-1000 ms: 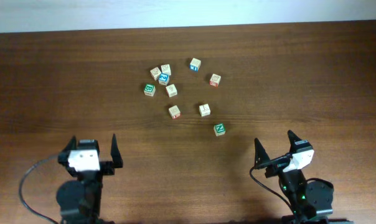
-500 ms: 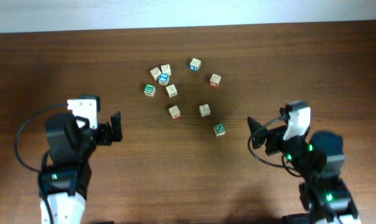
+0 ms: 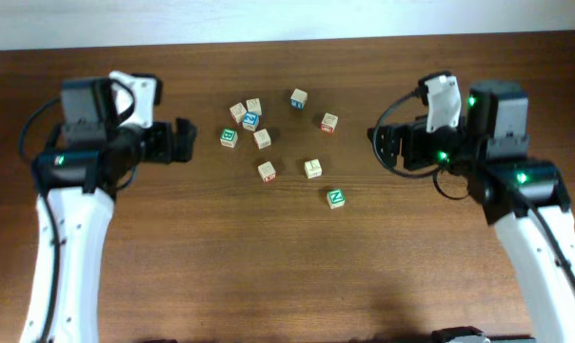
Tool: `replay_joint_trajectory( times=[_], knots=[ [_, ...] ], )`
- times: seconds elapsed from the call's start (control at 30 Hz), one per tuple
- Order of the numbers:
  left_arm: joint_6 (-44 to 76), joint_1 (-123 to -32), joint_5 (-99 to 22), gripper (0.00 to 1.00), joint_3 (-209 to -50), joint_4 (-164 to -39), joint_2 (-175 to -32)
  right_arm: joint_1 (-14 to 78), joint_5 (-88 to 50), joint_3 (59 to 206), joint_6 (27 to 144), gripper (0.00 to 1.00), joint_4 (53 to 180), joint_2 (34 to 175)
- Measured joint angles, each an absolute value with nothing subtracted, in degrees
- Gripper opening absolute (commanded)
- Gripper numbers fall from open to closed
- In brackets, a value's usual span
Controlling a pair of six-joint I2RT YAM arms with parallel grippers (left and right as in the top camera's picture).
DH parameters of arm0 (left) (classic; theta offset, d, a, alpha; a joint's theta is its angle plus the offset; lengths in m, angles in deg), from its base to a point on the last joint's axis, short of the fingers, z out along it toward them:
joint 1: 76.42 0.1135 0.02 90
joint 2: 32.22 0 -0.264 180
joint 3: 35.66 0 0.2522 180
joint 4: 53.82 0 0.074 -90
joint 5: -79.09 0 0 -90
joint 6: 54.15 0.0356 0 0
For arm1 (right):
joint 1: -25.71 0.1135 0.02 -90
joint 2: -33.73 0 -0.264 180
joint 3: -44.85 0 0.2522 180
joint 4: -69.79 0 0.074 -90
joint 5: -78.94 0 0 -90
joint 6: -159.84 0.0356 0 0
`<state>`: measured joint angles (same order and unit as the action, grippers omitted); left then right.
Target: Rotate 5 blocks
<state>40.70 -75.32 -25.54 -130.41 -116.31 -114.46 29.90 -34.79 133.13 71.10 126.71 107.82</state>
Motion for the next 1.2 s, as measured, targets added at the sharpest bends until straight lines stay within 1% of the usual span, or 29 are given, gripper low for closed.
replay_joint_trajectory(
  times=[0.17,0.37,0.47,0.57,0.63,0.7,0.77,0.83,0.93,1.0,1.13,1.2],
  knots=[
    [40.96,-83.84,-26.57,0.99,-132.60,-117.54,-120.71,29.90,-36.97,138.79,71.01,0.98,134.01,113.35],
    [40.96,-87.06,-30.04,0.99,-132.60,-117.49,-124.73,29.90,-39.40,139.25,71.10,0.98,136.48,115.90],
    [40.98,-87.82,-31.05,0.99,-132.60,-117.51,-124.76,29.96,-43.22,139.30,71.21,0.87,136.48,117.74],
    [40.98,-87.84,-31.88,0.99,-132.60,-117.34,-124.76,31.08,-43.64,139.32,72.17,0.81,135.65,121.45],
    [40.61,-87.84,-32.14,0.86,-132.60,-116.03,-124.76,33.46,-41.78,139.32,74.46,0.79,132.76,125.00],
    [36.28,-87.84,-30.79,0.84,-132.69,-114.43,-125.00,36.61,-38.68,139.34,77.20,0.78,129.66,128.32],
    [32.48,-87.89,-29.26,0.73,-133.28,-114.06,-126.31,39.49,-35.11,139.36,79.64,0.77,126.45,130.81],
    [28.00,-87.89,-26.88,0.65,-134.33,-114.10,-129.65,42.88,-31.00,139.43,82.11,0.72,123.93,134.18],
    [23.32,-87.89,-22.53,0.64,-134.41,-115.00,-132.97,45.61,-27.94,139.47,84.02,0.61,121.51,138.28],
    [21.42,-87.89,-19.23,0.64,-134.44,-115.77,-133.83,46.92,-26.87,139.47,84.65,0.57,119.87,141.41],
    [19.54,-87.89,-14.07,0.65,-134.52,-117.36,-134.55,49.55,-24.08,139.49,85.74,0.52,117.44,145.21],
    [19.41,-87.89,-13.41,0.65,-134.52,-117.78,-135.88,50.20,-22.26,139.51,86.16,0.47,117.35,146.59]
  ],
)
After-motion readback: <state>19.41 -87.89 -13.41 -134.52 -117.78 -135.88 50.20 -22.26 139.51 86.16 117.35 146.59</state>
